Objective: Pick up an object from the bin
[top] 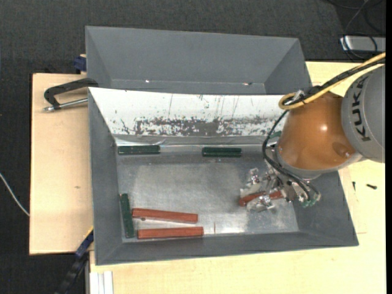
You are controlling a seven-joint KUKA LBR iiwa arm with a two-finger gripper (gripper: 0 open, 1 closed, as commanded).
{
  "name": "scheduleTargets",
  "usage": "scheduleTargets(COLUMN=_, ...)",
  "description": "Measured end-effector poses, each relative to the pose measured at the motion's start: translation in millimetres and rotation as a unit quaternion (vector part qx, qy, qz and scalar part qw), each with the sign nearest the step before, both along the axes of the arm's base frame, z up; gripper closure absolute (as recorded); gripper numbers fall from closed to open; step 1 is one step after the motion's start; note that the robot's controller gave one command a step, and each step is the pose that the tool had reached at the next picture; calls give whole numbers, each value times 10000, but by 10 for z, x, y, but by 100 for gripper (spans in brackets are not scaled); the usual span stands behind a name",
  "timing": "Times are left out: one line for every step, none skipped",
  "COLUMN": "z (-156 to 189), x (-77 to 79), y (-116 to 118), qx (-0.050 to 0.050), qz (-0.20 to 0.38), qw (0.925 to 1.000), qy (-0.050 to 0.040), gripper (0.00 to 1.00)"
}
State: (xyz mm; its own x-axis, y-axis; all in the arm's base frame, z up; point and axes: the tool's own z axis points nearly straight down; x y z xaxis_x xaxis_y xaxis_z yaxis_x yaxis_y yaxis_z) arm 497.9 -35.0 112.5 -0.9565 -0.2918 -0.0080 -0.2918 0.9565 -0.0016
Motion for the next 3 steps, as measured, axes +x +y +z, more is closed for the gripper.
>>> scheduleTargets(z=62, x=-2, y=2, qx=0, qz=0, qw=10000, qy=-2, gripper=100)
scheduleTargets(z=106, x=0, y=5, qx=1, qz=0, qw=10000, qy=6, gripper=100)
scheduleTargets(z=186, x=-8, y=8, qx=3, qz=2, qw=10000, qy=33, gripper=100)
